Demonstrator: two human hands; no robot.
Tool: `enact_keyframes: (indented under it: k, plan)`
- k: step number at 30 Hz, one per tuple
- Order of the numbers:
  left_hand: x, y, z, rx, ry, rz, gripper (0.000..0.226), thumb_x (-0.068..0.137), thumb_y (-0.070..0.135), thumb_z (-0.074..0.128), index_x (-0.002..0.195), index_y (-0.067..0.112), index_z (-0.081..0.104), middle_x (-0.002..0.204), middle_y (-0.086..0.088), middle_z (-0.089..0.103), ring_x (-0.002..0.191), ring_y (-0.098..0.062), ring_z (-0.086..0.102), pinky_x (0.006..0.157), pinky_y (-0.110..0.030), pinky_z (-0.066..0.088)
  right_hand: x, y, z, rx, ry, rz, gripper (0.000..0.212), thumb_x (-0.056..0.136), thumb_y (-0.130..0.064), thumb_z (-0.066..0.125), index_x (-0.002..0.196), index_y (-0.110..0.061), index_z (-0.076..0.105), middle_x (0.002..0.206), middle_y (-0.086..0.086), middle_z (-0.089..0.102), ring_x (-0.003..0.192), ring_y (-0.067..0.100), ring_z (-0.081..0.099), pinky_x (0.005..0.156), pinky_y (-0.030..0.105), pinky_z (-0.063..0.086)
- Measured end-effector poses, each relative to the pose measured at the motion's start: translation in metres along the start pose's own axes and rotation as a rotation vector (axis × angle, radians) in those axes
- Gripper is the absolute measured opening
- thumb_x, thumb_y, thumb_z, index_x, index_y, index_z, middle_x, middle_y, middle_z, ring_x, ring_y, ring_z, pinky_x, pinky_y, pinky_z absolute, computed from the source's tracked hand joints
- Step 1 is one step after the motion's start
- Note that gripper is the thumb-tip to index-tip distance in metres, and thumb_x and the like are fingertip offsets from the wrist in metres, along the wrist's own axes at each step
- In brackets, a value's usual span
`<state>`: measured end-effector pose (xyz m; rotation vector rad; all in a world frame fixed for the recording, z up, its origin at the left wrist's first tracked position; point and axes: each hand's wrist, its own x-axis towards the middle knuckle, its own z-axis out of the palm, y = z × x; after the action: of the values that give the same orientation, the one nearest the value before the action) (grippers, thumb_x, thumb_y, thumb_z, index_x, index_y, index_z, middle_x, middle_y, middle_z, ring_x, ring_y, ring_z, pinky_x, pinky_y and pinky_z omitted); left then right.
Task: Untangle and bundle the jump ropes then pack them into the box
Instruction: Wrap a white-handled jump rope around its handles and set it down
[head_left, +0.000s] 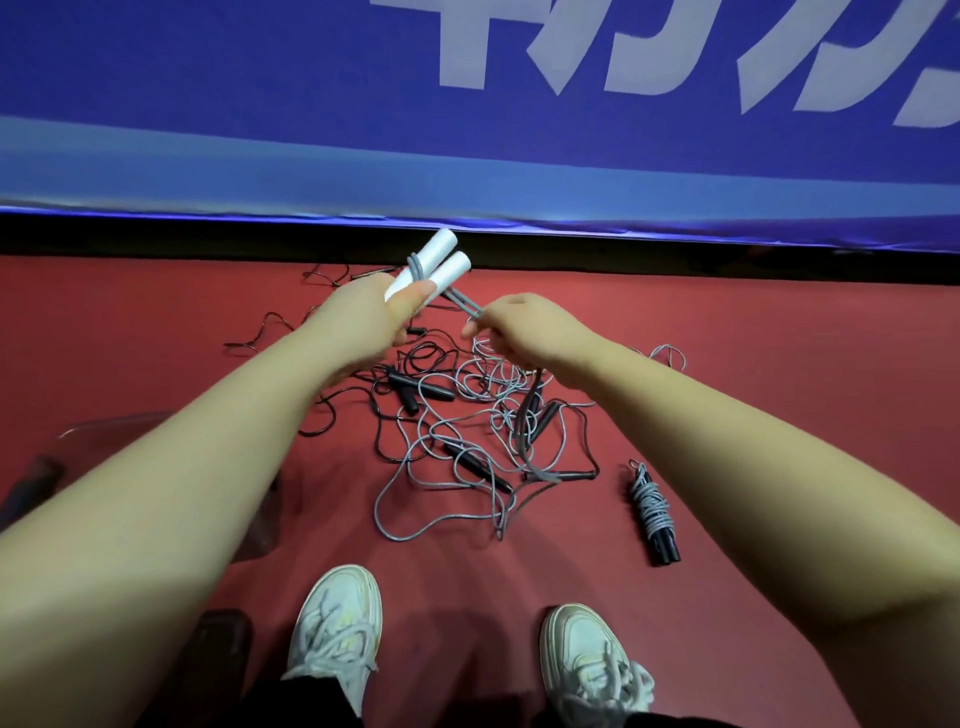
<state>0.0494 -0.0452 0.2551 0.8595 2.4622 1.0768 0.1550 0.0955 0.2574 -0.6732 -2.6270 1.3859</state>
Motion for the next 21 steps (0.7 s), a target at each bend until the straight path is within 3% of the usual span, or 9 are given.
enact_keyframes:
  k: [3,5,7,13,16,21]
  plan:
    - [-0.004,0.002,-0.007,-0.554,-0.21,-0.11,0.03,0.099,0.046,0.039,0.097,0.017,0.047,0.061,0.002,0.04,0.036,-0.004,0.027,0.033,-0.015,0.025,0.003,0.001,-0.011,-0.168,0.115,-0.065,0.03,0.096,-0.018,0.038,0.087,-0.02,0.067,0.062,0.0,0.044,0.049,0.013,0.033,0.049,0.026,0.025]
    - [-0.008,0.005,-0.01,-0.739,-0.294,-0.134,0.029,0.099,0.044,0.039,0.094,0.016,0.045,0.06,0.003,0.038,0.036,-0.002,0.026,0.031,-0.013,0.023,0.004,0.005,-0.012,-0.29,0.12,-0.105,0.031,0.098,-0.021,0.036,0.095,-0.022,0.066,0.067,0.001,0.05,0.053,0.014,0.04,0.053,0.026,0.03]
    - [-0.011,0.009,-0.012,-0.852,-0.339,-0.132,0.032,0.098,0.044,0.038,0.095,0.013,0.046,0.058,0.004,0.039,0.035,-0.002,0.026,0.031,-0.012,0.023,0.004,0.008,-0.007,-0.254,0.08,-0.113,0.031,0.099,-0.022,0.037,0.098,-0.019,0.067,0.07,0.002,0.052,0.058,0.015,0.043,0.055,0.026,0.033]
    - [-0.008,0.007,-0.013,-0.816,-0.256,-0.123,0.038,0.098,0.046,0.038,0.096,0.01,0.051,0.054,0.006,0.04,0.035,-0.002,0.026,0.03,-0.013,0.024,0.004,0.005,0.002,-0.062,-0.071,-0.076,0.034,0.099,-0.018,0.039,0.075,-0.016,0.063,0.05,-0.005,0.036,0.043,0.009,0.031,0.044,0.021,0.026]
    - [-0.007,0.005,-0.009,-0.747,-0.206,-0.12,0.036,0.099,0.046,0.039,0.091,0.012,0.048,0.056,0.005,0.04,0.036,-0.003,0.026,0.031,-0.014,0.024,0.002,0.006,0.007,0.017,-0.191,-0.055,0.035,0.101,-0.017,0.037,0.074,-0.013,0.061,0.053,-0.002,0.033,0.045,0.01,0.027,0.043,0.02,0.022]
    - [-0.005,0.001,-0.009,-0.756,-0.207,-0.122,0.038,0.098,0.047,0.039,0.094,0.01,0.05,0.057,0.005,0.042,0.037,-0.003,0.027,0.032,-0.014,0.025,0.004,0.01,0.001,0.07,-0.185,-0.028,0.035,0.1,-0.014,0.036,0.076,-0.011,0.061,0.043,-0.009,0.031,0.041,0.008,0.024,0.039,0.017,0.019]
